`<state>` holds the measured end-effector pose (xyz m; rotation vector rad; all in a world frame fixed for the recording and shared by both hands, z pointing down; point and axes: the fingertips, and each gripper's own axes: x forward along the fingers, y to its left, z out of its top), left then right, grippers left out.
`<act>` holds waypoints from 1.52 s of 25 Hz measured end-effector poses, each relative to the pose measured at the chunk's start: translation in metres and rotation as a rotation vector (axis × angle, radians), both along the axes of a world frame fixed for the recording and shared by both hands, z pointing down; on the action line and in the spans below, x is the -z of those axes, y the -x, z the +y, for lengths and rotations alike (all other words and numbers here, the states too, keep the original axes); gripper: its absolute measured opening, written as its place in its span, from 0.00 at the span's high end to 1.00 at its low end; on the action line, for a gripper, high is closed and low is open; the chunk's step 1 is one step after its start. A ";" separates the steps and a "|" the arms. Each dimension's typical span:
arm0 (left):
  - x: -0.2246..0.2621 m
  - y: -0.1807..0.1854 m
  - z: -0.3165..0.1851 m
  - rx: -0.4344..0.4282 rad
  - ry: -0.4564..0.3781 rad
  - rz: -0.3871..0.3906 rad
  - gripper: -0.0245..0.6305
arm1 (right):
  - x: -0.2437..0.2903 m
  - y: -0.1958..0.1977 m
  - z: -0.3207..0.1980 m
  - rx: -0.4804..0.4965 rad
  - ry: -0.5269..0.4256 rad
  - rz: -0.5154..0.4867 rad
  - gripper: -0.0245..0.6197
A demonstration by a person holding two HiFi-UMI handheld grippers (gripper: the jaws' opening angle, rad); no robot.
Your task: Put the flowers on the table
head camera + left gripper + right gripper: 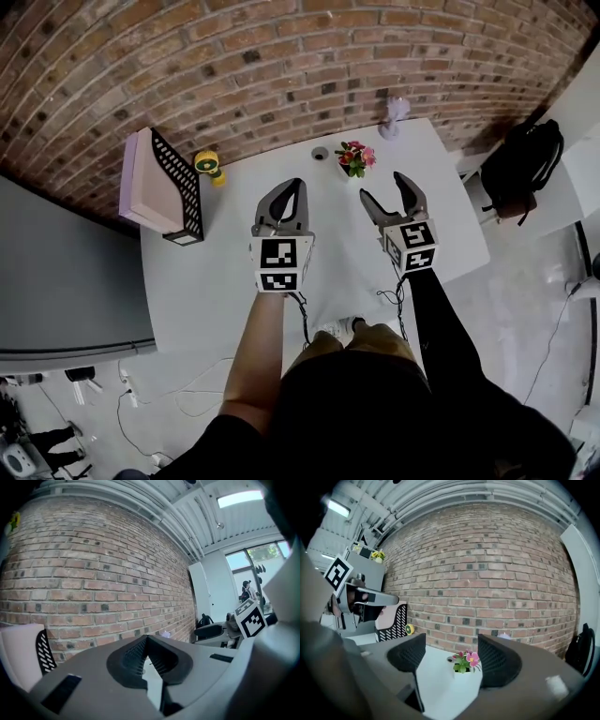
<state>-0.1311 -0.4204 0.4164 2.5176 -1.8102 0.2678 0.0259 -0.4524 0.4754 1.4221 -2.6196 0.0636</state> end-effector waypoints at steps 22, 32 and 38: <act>0.044 0.020 0.054 -0.007 -0.067 0.006 0.95 | 0.074 0.040 0.066 0.061 -0.141 -0.022 0.45; 0.045 0.021 0.056 -0.004 -0.071 -0.004 0.95 | 0.082 0.027 0.068 0.035 -0.137 -0.060 0.96; 0.044 0.019 0.057 -0.005 -0.071 -0.001 0.95 | 0.081 0.025 0.071 0.032 -0.159 -0.007 0.96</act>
